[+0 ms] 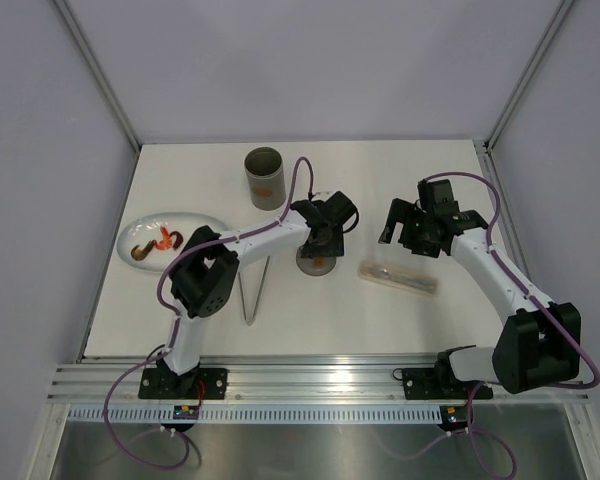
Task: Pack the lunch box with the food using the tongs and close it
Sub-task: Pick up the box lid from the center of the board.
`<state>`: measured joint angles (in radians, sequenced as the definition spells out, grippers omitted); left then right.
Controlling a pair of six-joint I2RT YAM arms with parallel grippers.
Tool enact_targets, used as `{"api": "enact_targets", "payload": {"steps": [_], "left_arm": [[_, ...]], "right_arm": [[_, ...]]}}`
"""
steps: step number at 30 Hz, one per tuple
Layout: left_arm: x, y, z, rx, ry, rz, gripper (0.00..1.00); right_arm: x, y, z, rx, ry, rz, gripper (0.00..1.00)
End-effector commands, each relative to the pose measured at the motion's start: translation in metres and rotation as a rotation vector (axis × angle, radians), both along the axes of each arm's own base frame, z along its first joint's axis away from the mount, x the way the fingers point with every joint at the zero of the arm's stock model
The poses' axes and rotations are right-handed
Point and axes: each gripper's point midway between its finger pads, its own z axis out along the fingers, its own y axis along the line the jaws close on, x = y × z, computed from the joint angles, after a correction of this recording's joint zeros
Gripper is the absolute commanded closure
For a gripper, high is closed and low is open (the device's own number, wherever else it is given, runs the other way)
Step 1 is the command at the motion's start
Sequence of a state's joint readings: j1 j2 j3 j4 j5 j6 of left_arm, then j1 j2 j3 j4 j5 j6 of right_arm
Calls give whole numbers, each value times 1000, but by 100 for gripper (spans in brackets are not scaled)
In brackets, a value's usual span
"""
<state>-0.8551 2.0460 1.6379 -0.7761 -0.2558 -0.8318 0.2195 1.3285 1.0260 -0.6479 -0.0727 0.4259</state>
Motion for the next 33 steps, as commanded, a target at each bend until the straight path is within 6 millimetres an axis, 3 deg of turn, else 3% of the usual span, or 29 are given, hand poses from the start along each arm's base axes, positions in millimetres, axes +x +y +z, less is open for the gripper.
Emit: {"api": "enact_targets", "payload": {"steps": [1, 17, 21, 22, 26, 29, 33], "left_arm": [[14, -10, 15, -26, -61, 17, 39], [23, 4, -11, 30, -54, 58, 46], [29, 7, -11, 45, -62, 56, 59], [28, 8, -11, 52, -62, 55, 67], [28, 9, -2, 52, -74, 37, 87], [30, 16, 17, 69, -101, 16, 100], [34, 28, 63, 63, -164, -37, 100]], "right_arm": [[3, 1, 10, 11, -40, 13, 1], [4, 10, 6, 46, -25, 40, 1], [5, 12, 7, 51, -21, 47, 0], [4, 11, 8, 50, -18, 44, 1], [5, 12, 9, 54, -17, 45, 1], [4, 12, 9, 58, -15, 43, 1], [1, 12, 11, 65, -14, 35, 1]]}}
